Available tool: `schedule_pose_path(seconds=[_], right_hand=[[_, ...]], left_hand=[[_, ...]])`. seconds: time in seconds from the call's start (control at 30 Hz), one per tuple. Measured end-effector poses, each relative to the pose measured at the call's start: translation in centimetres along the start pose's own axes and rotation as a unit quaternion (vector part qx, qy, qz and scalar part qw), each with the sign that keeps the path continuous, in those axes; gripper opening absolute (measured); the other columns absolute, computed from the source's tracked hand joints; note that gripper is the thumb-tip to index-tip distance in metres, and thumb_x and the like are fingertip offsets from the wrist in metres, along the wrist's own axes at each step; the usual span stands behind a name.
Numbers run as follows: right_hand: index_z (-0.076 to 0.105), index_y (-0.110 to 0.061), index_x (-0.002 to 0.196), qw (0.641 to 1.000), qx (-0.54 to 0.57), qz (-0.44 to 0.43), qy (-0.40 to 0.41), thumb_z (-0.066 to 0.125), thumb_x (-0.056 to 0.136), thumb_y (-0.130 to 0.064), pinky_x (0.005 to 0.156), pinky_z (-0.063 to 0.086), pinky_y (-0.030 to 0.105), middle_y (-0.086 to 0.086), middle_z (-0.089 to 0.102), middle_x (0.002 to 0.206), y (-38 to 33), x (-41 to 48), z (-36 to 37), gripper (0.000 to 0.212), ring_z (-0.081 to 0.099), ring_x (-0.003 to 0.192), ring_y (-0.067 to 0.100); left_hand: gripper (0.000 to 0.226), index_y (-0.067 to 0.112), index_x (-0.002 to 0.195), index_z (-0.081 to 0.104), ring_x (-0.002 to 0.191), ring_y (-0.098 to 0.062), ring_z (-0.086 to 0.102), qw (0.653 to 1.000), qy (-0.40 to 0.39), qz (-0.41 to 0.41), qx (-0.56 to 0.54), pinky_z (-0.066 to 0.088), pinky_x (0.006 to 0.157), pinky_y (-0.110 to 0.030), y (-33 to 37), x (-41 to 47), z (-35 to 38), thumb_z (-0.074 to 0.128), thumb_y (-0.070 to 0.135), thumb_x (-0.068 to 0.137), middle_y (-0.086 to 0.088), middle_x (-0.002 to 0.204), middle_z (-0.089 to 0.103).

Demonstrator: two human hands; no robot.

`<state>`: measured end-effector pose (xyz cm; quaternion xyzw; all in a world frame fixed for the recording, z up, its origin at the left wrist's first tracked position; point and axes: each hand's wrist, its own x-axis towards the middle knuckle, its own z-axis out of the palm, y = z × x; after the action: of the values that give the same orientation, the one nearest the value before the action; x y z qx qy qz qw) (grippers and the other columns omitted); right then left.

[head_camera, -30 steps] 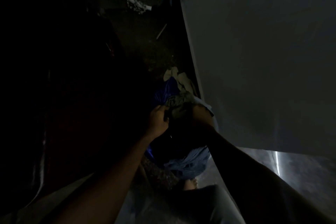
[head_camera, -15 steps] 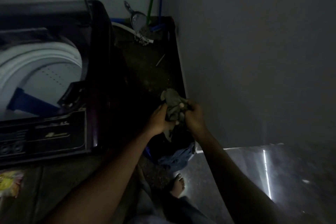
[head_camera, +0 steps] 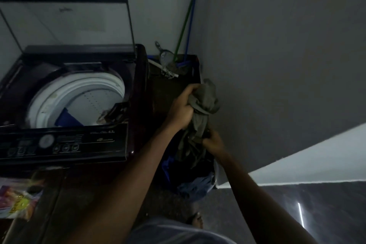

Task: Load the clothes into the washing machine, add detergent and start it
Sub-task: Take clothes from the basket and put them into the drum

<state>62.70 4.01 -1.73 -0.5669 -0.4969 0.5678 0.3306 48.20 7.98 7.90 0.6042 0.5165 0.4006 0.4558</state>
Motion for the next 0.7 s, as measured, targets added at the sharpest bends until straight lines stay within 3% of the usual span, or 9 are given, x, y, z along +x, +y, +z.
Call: schedule_pose_path(seconds=[0.07, 0.13, 0.2, 0.3, 0.4, 0.5, 0.6, 0.63, 0.7], right_hand=[[0.061, -0.011, 0.115, 1.0, -0.029, 0.009, -0.009, 0.072, 0.084, -0.014, 0.076, 0.052, 0.017, 0.006, 0.066, 0.11, 0.1, 0.1, 1.4, 0.032, 0.064, 0.096, 0.014], [0.063, -0.007, 0.112, 0.999, -0.04, 0.008, -0.002, 0.064, 0.091, -0.014, 0.074, 0.052, 0.018, 0.013, 0.066, 0.109, 0.4, 0.5, 2.4, 0.023, 0.063, 0.1, 0.023], [0.062, -0.007, 0.113, 0.998, -0.036, 0.026, 0.043, 0.054, 0.094, -0.005, 0.075, 0.051, 0.023, 0.009, 0.065, 0.106, 0.2, 1.0, 2.9, 0.021, 0.062, 0.103, 0.028], [0.06, 0.001, 0.114, 0.989, -0.034, -0.001, 0.143, 0.042, 0.093, 0.001, 0.087, 0.052, 0.041, 0.012, 0.065, 0.108, -1.8, 1.9, 3.8, 0.027, 0.061, 0.106, 0.031], [0.063, 0.0, 0.108, 0.982, -0.022, -0.033, 0.186, 0.043, 0.096, -0.004, 0.088, 0.053, 0.04, 0.013, 0.067, 0.106, -7.1, 2.6, 6.1, 0.024, 0.063, 0.099, 0.024], [0.063, -0.002, 0.1, 0.98, -0.017, -0.074, 0.185, 0.045, 0.095, -0.007, 0.073, 0.055, 0.031, 0.009, 0.067, 0.092, -12.6, 3.5, 9.7, 0.019, 0.064, 0.084, 0.017], [0.062, -0.003, 0.099, 0.981, -0.009, -0.094, 0.172, 0.044, 0.096, -0.004, 0.056, 0.05, 0.014, 0.004, 0.063, 0.084, -17.5, 4.6, 15.0, 0.018, 0.06, 0.074, 0.01], [0.062, -0.003, 0.1, 0.981, -0.002, -0.104, 0.165, 0.044, 0.096, -0.004, 0.058, 0.051, 0.015, 0.005, 0.064, 0.085, -18.9, 5.0, 16.9, 0.019, 0.061, 0.075, 0.012], [0.062, -0.004, 0.098, 0.979, 0.012, -0.126, 0.16, 0.043, 0.096, -0.002, 0.065, 0.053, 0.022, 0.007, 0.065, 0.086, -21.1, 6.1, 20.4, 0.018, 0.062, 0.077, 0.015]], left_hand=[[0.038, 0.035, 0.115, 0.055, 0.103, -0.007, 0.061, 0.999, 0.006, 0.027, -0.028, 0.05, 0.086, -0.021, 1.4, -0.3, -1.1, 0.042, 0.003, 0.098, 0.011, 0.108, 0.063], [0.042, 0.033, 0.107, 0.059, 0.101, -0.01, 0.062, 0.998, 0.012, 0.048, -0.028, 0.05, 0.087, -0.024, 2.0, -0.5, -2.9, 0.038, -0.002, 0.096, 0.007, 0.108, 0.064], [0.04, 0.028, 0.102, 0.061, 0.099, -0.016, 0.062, 0.996, 0.025, 0.072, 0.039, 0.049, 0.084, -0.029, 1.6, -0.7, -5.5, 0.038, -0.002, 0.092, 0.003, 0.106, 0.064], [0.041, 0.021, 0.105, 0.063, 0.098, -0.018, 0.056, 0.977, 0.061, 0.08, 0.191, 0.04, 0.077, -0.026, -1.0, -0.9, -9.9, 0.042, -0.006, 0.083, 0.006, 0.102, 0.053], [0.047, 0.013, 0.112, 0.061, 0.108, -0.024, 0.055, 0.968, 0.045, 0.059, 0.241, 0.045, 0.09, -0.033, -4.0, -1.2, -13.9, 0.043, -0.013, 0.077, -0.003, 0.111, 0.051], [0.056, 0.018, 0.13, 0.049, 0.125, -0.022, 0.049, 0.98, -0.048, 0.017, 0.192, 0.04, 0.104, -0.03, -6.0, -1.6, -17.6, 0.053, -0.008, 0.08, -0.005, 0.131, 0.047], [0.096, 0.026, 0.149, 0.024, 0.135, -0.014, 0.043, 0.986, -0.129, 0.036, 0.098, 0.037, 0.111, -0.028, -7.1, -1.9, -21.1, 0.082, 0.024, 0.073, -0.001, 0.148, 0.038], [0.106, 0.025, 0.151, 0.018, 0.135, -0.011, 0.042, 0.987, -0.138, 0.044, 0.066, 0.037, 0.111, -0.025, -7.2, -1.8, -22.2, 0.086, 0.024, 0.07, -0.002, 0.149, 0.038], [0.106, 0.018, 0.151, 0.021, 0.13, -0.012, 0.048, 0.992, -0.117, 0.04, -0.009, 0.042, 0.106, -0.022, -6.5, -1.5, -24.4, 0.087, 0.016, 0.068, -0.002, 0.145, 0.045]])
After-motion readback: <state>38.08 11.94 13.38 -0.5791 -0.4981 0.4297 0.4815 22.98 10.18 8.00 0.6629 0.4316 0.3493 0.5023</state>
